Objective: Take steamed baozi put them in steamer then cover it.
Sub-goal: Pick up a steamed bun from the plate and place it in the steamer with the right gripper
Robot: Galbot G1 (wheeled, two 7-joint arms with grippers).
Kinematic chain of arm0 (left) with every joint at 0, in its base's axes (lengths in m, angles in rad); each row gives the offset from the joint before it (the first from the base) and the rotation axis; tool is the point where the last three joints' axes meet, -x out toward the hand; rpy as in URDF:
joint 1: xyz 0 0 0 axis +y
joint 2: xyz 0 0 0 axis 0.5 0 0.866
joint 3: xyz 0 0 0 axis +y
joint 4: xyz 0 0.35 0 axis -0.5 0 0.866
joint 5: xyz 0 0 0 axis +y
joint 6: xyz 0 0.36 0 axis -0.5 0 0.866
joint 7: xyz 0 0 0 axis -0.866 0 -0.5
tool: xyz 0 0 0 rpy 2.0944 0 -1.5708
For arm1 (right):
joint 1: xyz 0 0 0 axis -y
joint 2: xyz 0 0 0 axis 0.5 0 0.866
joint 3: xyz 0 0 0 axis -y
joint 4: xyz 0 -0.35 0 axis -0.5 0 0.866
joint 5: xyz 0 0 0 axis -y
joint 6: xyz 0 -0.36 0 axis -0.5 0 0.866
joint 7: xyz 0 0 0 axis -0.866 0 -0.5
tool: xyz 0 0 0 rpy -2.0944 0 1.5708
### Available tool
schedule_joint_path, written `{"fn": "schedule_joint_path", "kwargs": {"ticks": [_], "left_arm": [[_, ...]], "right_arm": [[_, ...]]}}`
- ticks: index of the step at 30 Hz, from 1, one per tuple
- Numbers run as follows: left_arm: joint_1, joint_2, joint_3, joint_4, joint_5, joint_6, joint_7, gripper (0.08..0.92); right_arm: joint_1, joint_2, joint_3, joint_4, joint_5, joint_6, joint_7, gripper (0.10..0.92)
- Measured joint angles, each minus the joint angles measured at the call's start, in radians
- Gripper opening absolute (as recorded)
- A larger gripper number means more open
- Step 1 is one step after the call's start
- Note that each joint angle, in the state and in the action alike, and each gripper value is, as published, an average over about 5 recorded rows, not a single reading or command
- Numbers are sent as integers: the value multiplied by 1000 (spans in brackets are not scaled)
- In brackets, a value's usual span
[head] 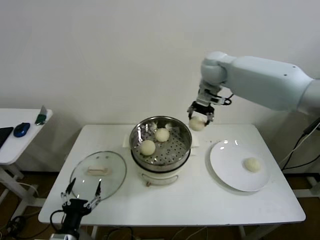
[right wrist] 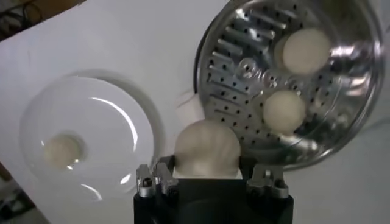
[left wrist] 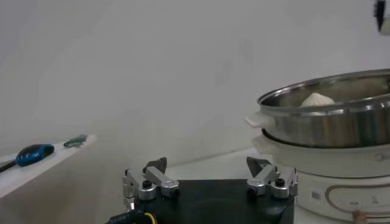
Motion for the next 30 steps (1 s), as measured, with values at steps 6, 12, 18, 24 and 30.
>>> {"fn": "schedule_joint_path", "kwargs": {"ticks": [6, 12, 18, 24, 30], "left_arm": [[4, 6, -4, 2, -6, -1, 0, 823], [5, 13, -5, 3, -14, 0, 0, 823], [-3, 18, -6, 9, -22, 3, 0, 823], [-7, 20, -9, 16, -26, 4, 0, 823], [-8, 20, -9, 21, -28, 4, -1, 823]], "right_arm": [[-52, 110, 22, -5, -44, 42, -7, 687], [-110, 193, 27, -10, -91, 77, -8, 687], [-160, 233, 28, -5, -134, 103, -9, 688], [-200, 252, 27, 0, -168, 121, -8, 695], [-226, 264, 30, -3, -192, 132, -6, 698]]}}
